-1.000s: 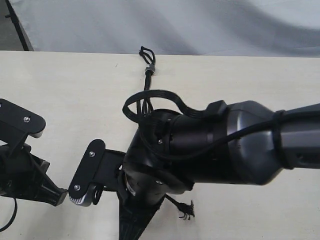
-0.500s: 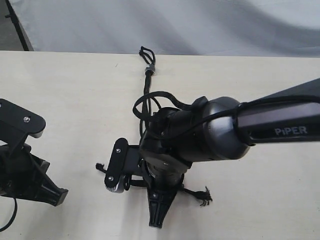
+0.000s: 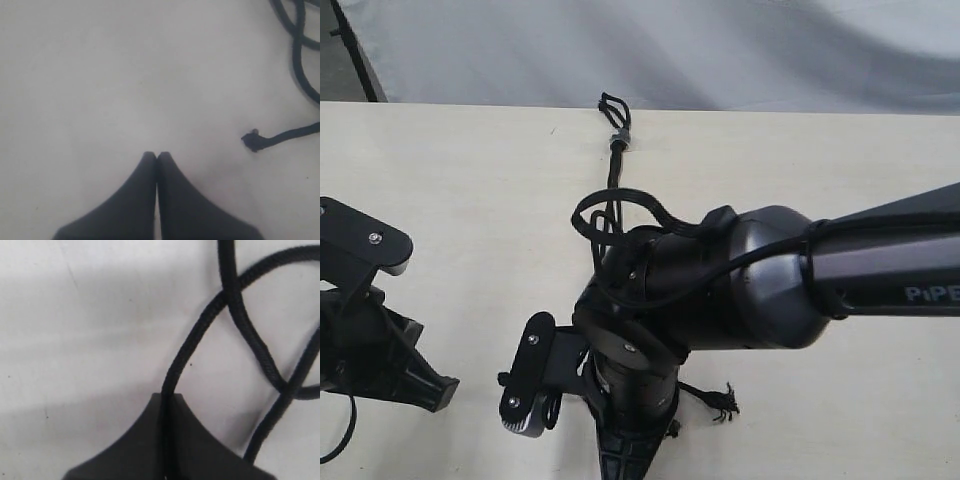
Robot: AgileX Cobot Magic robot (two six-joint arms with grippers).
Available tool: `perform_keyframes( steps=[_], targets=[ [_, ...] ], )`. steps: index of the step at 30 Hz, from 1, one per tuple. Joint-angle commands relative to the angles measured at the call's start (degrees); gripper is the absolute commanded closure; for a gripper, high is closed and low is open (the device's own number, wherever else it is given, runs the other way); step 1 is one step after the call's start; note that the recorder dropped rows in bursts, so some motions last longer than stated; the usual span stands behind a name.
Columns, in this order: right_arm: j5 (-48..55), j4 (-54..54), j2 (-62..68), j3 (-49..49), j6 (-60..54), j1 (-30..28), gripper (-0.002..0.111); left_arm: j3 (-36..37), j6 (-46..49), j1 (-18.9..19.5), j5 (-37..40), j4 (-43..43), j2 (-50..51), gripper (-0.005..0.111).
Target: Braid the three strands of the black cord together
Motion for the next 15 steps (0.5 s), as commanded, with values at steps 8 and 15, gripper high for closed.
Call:
perform_keyframes(
  steps=[8,15],
  targets=[
    [-1.60,1.11,-0.52,0.23,-0.06,-0.49,0.109,0.37,13.09,0.20,-1.78,-11.26,-0.33,0.107],
    [-1.60,1.11,-0.52,0.23,0.03,0.04,0.108,0.37,13.09,0.20,-1.78,-11.26,-0.33,0.107]
  ],
)
